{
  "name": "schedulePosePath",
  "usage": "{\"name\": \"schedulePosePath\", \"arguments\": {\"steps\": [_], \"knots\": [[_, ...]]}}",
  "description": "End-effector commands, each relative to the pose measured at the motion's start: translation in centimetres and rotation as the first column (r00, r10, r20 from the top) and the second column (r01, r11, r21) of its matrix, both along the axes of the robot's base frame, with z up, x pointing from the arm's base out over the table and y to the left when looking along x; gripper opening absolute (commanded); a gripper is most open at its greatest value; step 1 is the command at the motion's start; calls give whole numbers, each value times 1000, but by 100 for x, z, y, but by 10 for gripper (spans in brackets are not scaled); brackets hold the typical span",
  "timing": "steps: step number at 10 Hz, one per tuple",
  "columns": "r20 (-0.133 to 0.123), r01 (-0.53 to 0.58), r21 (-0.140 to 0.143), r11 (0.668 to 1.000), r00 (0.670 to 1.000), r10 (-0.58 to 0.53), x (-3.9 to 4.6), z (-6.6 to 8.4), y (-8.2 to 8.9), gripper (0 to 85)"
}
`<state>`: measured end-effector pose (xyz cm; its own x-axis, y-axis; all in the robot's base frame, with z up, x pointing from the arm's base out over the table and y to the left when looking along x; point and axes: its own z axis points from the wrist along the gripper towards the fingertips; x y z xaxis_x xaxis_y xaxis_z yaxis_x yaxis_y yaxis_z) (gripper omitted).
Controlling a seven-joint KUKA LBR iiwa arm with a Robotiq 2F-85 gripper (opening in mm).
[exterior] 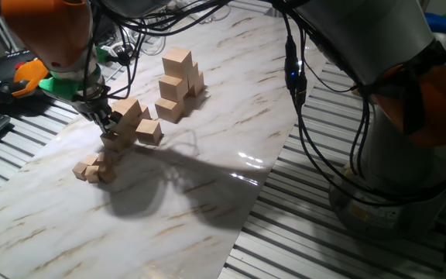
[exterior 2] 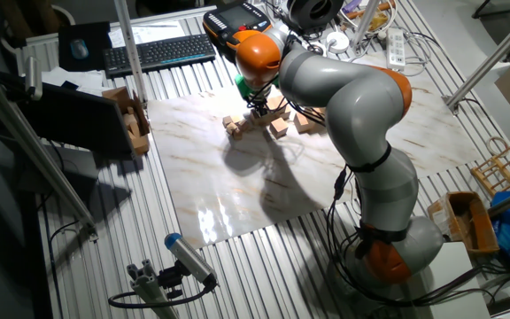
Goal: Stack the blocks into a pyramid shape
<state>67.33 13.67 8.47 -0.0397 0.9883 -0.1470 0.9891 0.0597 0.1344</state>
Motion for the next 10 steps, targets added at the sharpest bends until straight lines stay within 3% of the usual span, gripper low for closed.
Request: {"name": "schedulePosePath", "arguments": {"steps": [1, 10], "knots": [[-2, -1, 1, 1000, 1000, 1, -1, -3, 1, 0], [-7, -4, -3, 1000, 1000, 4, 3, 8, -9, 0]]}}
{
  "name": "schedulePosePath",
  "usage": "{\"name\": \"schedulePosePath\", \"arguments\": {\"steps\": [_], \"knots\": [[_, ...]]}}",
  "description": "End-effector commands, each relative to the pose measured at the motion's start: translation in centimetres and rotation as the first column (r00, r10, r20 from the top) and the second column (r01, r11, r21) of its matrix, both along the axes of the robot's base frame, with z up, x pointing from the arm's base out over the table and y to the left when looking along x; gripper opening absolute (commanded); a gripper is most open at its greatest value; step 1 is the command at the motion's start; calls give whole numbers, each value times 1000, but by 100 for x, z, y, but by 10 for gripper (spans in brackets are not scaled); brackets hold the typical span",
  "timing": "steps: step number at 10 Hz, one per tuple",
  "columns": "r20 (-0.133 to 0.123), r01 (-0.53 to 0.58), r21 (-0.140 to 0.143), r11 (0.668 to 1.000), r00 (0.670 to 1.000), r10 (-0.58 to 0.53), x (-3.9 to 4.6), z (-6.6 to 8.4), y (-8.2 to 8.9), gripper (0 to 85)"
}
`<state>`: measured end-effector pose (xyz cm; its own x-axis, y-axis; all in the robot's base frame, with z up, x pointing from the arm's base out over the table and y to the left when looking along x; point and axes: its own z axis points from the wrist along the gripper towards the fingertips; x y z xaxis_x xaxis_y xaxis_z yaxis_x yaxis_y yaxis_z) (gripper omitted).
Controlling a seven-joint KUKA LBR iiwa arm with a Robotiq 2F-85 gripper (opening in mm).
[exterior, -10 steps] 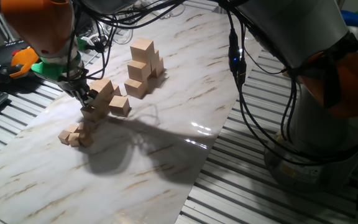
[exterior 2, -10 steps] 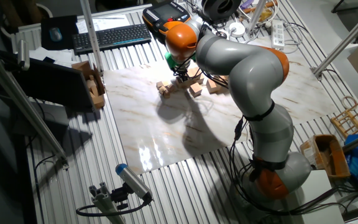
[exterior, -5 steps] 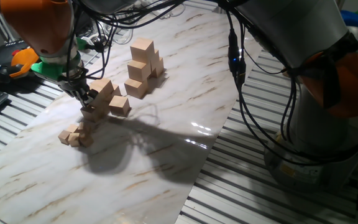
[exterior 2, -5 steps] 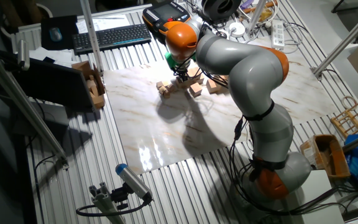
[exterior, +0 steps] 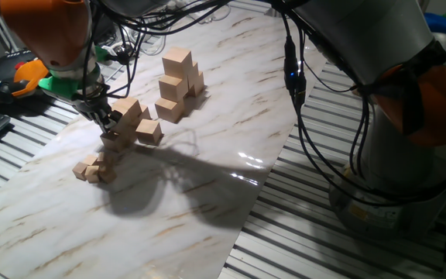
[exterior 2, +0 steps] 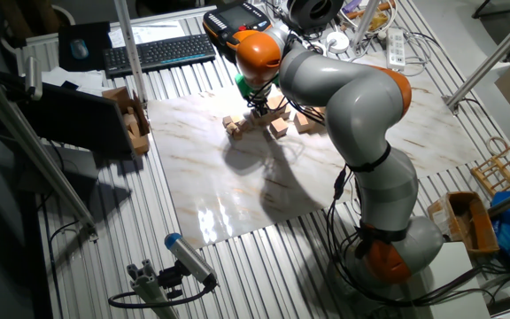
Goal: Stack the blocks into a pyramid shape
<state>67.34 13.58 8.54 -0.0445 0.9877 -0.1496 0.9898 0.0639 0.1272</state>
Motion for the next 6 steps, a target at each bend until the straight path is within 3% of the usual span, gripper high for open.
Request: {"name": "schedulePosePath", "arguments": {"steps": [1, 6], "knots": [[0, 0, -1, 1000, 1000, 0, -1, 0, 1, 0], [0, 8, 1, 1000, 1000, -8, 1, -5, 0, 0]]}}
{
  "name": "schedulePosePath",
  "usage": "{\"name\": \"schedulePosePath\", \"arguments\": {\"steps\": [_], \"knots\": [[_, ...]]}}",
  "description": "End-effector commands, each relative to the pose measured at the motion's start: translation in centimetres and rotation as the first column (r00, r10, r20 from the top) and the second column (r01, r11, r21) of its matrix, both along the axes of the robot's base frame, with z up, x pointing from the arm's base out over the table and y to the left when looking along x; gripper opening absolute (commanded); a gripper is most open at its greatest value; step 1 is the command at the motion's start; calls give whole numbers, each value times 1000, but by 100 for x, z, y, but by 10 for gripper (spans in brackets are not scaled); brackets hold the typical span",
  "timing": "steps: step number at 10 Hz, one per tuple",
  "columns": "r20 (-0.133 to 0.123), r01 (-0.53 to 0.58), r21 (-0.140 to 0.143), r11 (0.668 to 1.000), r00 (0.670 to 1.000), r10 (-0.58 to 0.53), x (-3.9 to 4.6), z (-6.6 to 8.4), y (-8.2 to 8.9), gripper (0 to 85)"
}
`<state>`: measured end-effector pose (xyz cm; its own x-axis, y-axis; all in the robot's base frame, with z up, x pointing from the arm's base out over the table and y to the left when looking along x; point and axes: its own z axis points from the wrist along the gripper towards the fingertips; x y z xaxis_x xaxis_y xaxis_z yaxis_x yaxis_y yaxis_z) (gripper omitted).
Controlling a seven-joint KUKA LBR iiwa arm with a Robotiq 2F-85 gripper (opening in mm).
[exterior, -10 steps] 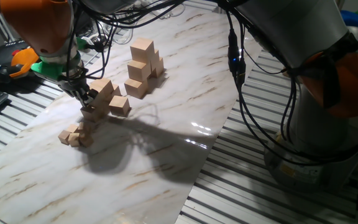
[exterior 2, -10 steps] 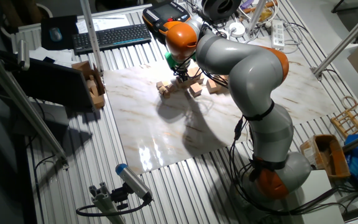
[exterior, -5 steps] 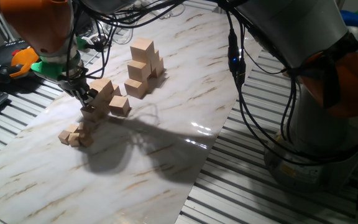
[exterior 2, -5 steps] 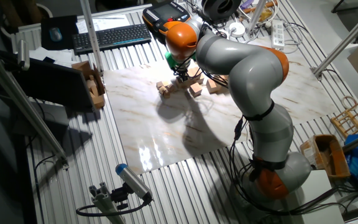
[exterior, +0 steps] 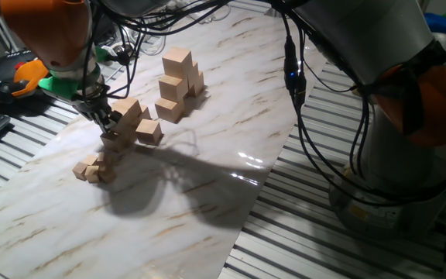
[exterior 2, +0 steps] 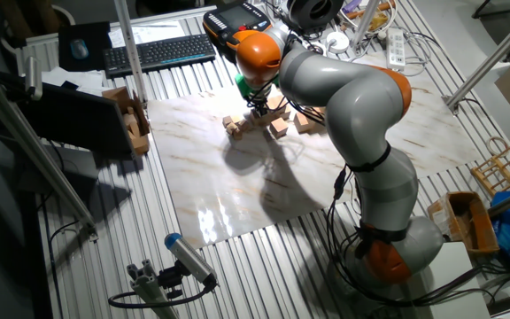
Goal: Stack the blocks into a pyramid shape
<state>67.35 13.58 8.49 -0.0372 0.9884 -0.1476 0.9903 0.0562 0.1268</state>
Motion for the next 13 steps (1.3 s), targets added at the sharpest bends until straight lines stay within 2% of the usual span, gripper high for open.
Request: {"name": "schedulePosePath", "arguments": {"steps": [1, 5, 9, 11, 13], "knots": [[0, -1, 1, 1000, 1000, 1, 1, 0, -1, 0], [1, 6, 5, 1000, 1000, -6, -2, -3, 4, 0], [-6, 27, 35, 999, 1000, -27, -4, 1, 38, 0], [-17, 42, 68, 997, 999, -41, 0, 59, 83, 0], [-46, 64, 123, 990, 997, -59, 17, 189, 114, 0]]}}
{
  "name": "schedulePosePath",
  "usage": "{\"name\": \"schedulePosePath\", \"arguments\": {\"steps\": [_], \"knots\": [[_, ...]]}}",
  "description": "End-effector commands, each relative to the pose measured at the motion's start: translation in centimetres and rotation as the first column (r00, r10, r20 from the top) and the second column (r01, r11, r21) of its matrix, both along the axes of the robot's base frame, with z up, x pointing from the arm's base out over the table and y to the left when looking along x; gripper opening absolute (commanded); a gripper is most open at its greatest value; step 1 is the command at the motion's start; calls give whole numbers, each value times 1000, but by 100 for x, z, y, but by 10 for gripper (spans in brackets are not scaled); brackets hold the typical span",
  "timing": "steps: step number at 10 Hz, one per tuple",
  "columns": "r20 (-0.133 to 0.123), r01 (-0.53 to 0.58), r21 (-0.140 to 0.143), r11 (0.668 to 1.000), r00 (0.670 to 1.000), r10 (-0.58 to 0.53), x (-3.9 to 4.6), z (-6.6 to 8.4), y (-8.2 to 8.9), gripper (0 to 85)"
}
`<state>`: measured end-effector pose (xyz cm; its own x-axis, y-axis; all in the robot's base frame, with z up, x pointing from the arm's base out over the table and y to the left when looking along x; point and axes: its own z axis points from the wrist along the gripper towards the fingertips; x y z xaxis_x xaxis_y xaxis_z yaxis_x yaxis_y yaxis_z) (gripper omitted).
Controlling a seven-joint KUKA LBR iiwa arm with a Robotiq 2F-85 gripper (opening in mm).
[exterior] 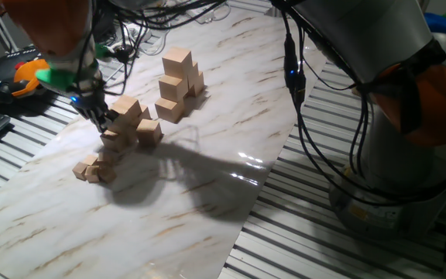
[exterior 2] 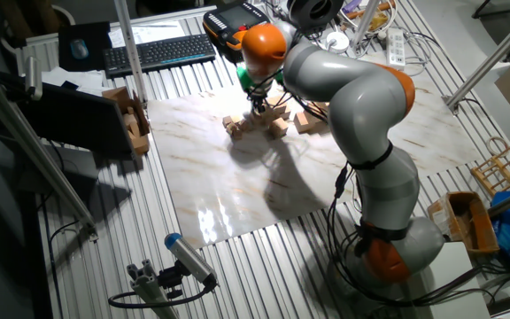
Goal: Stack the blocks into a pyramid shape
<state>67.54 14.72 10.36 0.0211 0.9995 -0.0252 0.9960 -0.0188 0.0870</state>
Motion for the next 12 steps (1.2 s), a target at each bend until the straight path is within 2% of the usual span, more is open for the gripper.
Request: {"name": "schedulePosePath", "arguments": {"steps": [1, 5, 8, 10, 12], "knots": [[-9, 6, 26, 1000, 1000, -6, 8, 59, -3, 0], [-35, -21, 49, 999, 999, 22, 39, 258, -39, 0], [-55, -212, 28, 977, 976, 213, -65, 330, -121, 0], [-78, -359, 22, 933, 930, 360, -117, 395, -169, 0], [-90, -552, 62, 832, 827, 555, -194, 484, -248, 0]]}}
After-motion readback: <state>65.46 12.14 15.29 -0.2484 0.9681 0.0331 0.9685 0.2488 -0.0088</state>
